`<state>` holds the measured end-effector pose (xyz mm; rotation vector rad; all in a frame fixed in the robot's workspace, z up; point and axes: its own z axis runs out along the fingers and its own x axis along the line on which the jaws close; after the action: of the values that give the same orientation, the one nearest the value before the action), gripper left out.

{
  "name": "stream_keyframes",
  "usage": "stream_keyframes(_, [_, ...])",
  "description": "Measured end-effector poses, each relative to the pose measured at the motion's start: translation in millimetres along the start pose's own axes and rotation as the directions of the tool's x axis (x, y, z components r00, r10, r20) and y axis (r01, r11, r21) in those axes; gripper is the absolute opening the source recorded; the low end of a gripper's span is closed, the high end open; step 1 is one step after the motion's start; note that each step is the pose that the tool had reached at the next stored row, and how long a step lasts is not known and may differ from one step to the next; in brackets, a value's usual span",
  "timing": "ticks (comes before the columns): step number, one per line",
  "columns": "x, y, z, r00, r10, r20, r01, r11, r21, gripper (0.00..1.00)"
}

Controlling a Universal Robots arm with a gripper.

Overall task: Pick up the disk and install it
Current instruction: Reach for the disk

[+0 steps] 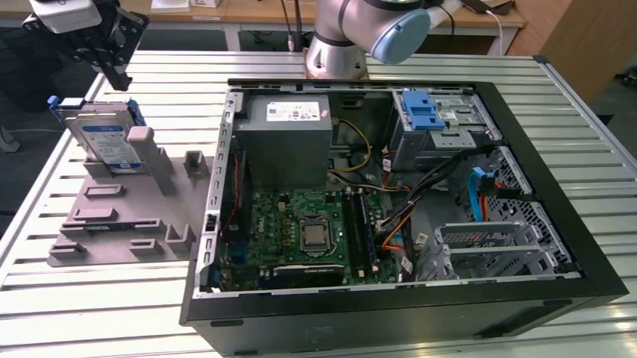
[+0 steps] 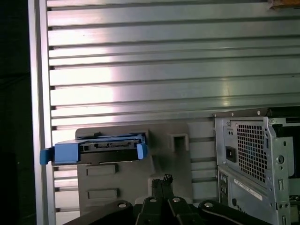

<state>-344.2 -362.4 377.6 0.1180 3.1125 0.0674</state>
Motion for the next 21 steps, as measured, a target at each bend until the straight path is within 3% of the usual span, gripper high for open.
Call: stream_keyframes(21, [11.6,1.9,-0.1,1.0000,0.000,0.0000,0.000,1.0000,0.0000,0.11])
